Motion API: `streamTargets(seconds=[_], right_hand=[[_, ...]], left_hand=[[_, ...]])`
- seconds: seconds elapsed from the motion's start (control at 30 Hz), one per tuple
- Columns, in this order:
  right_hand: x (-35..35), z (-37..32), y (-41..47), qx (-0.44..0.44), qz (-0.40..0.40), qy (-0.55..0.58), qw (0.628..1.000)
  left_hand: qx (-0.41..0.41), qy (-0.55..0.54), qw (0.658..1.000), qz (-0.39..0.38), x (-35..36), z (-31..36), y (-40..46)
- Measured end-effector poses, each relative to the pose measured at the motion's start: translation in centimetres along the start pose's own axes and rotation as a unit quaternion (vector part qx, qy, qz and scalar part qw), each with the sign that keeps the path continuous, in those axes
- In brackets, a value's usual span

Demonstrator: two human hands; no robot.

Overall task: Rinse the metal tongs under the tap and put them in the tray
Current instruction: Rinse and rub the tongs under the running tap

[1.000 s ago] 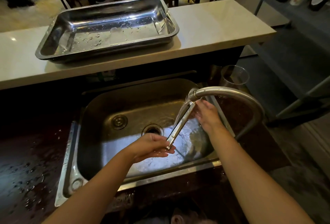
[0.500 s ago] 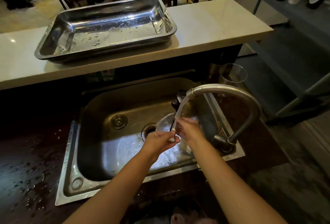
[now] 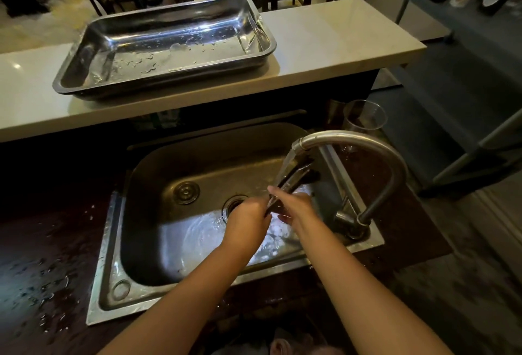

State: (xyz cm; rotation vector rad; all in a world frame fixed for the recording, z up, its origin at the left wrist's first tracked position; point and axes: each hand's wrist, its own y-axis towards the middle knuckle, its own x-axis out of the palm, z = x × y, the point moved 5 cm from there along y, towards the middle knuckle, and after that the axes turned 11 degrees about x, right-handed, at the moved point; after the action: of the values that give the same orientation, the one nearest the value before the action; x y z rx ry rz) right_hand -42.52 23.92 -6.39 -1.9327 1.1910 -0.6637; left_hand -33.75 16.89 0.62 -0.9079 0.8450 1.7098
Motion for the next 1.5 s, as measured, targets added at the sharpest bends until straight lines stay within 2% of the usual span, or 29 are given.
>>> streamTargets(seconds=[0.03,0.07,0.1,0.17,0.2,0.23,0.27,0.33,0.43,0.5,0.63,0.7,0.8,0.87,0.97,1.07,1.13,1.33,1.5], right_hand=[[0.0,0.2,0.1,0.014,-0.019,0.021,1.000],[0.0,0.4,0.2,0.027,-0.043,0.036,0.998],[0.1,0.4,0.1,0.034,-0.072,0.037,0.996],[0.5,0.5,0.0,0.029,-0.135,0.013,0.990],[0.7,0.6,-0.1,0.026,-0.164,0.004,0.986],[1.0,0.7,-0.2,0.024,-0.186,-0.004,0.982],[1.1,0.8,-0.2,0.025,-0.198,-0.014,0.980],[1.1,0.5,-0.2,0.028,-0.189,-0.030,0.981],[0.1,-0.8,0.4,0.032,-0.126,0.030,0.991],[-0.6,-2.1,0.5,0.029,-0.093,0.075,0.992],[-0.4,-2.6,0.3,0.024,-0.115,0.107,0.987],[-0.1,-2.2,-0.3,0.021,-0.128,0.089,0.988],[0.7,-0.8,-1.2,-0.007,-0.115,-0.012,0.993],[1.3,0.7,-1.8,-0.007,-0.116,-0.041,0.992],[1.0,0.7,-2.2,-0.013,-0.109,-0.018,0.994],[-0.2,-1.3,-2.1,-0.030,-0.042,0.009,0.999],[-1.0,-2.5,-2.2,-0.056,-0.007,0.016,0.998],[-3.7,-0.6,-4.5,-0.167,0.101,-0.104,0.975],[-5.6,1.9,-6.1,-0.210,0.176,-0.143,0.951]], left_hand=[[-0.011,-0.033,0.999,0.001,0.0,-0.2,0.0],[-0.057,-0.112,0.992,0.007,0.0,-0.8,0.0],[-0.134,-0.225,0.965,0.008,0.0,-1.5,-0.2],[-0.288,-0.440,0.850,-0.034,0.8,-2.4,-1.1],[-0.327,-0.501,0.798,-0.067,1.1,-2.4,-1.6],[-0.345,-0.540,0.762,-0.092,1.3,-2.3,-1.9],[-0.345,-0.564,0.743,-0.106,1.3,-2.1,-2.1],[-0.332,-0.578,0.739,-0.104,1.2,-1.8,-2.2],[-0.296,-0.542,0.778,-0.115,1.2,-1.2,-2.6],[-0.280,-0.537,0.788,-0.113,1.5,-0.9,-2.9],[-0.275,-0.541,0.789,-0.093,1.6,-1.1,-3.0],[-0.276,-0.540,0.791,-0.081,1.5,-1.3,-2.9],[-0.292,-0.536,0.791,-0.046,1.2,-1.9,-2.2],[-0.302,-0.554,0.776,-0.026,1.1,-2.1,-1.4],[-0.305,-0.584,0.752,-0.033,1.3,-1.5,-0.4],[-0.297,-0.591,0.748,-0.050,1.7,-1.1,0.2],[-0.301,-0.610,0.731,-0.047,1.9,-1.1,0.5],[-0.327,-0.675,0.662,-0.004,2.2,-1.0,3.0],[-0.326,-0.704,0.631,0.003,2.4,-1.1,4.1]])
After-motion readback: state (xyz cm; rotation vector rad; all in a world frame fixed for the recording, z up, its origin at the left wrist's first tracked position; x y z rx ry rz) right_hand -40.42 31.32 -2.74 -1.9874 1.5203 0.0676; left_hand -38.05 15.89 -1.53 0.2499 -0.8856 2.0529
